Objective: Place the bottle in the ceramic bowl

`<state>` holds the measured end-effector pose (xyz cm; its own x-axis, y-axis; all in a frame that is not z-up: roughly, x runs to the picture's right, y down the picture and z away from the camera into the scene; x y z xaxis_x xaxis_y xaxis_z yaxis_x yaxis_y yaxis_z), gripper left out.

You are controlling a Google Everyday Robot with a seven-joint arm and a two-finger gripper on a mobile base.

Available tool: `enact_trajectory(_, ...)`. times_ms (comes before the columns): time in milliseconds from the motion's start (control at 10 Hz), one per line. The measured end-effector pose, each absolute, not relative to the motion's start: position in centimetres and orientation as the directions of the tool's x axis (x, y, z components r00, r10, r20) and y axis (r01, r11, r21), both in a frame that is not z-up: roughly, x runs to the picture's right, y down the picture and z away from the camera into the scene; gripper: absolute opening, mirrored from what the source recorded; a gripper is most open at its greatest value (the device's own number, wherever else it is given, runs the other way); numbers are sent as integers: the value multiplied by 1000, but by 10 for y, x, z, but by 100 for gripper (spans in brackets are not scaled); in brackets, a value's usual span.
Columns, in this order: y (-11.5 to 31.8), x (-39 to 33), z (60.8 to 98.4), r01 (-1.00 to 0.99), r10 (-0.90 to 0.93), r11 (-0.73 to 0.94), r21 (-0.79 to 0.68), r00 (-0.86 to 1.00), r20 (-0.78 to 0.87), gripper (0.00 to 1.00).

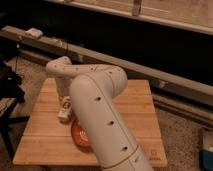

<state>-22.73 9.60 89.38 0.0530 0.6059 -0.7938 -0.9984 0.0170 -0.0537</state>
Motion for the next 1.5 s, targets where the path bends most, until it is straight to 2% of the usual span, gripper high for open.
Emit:
enact_trajectory(600,97,-239,907,-997,592,-43,-70,31,-806,63)
enact_trajectory(700,96,-239,908,-997,591,-45,-70,30,-806,58)
enact_trajectory(1000,97,-243,907,-996,586,-37,-78,41,-809,26)
enact_trajectory(1200,95,-241,902,-995,582,-37,-87,50,-812,9)
enact_trajectory(1300,90,-241,893,-994,583,-36,-101,61,-810,2)
enact_trajectory(1500,80,-240,869,-988,582,-30,-149,104,-807,0)
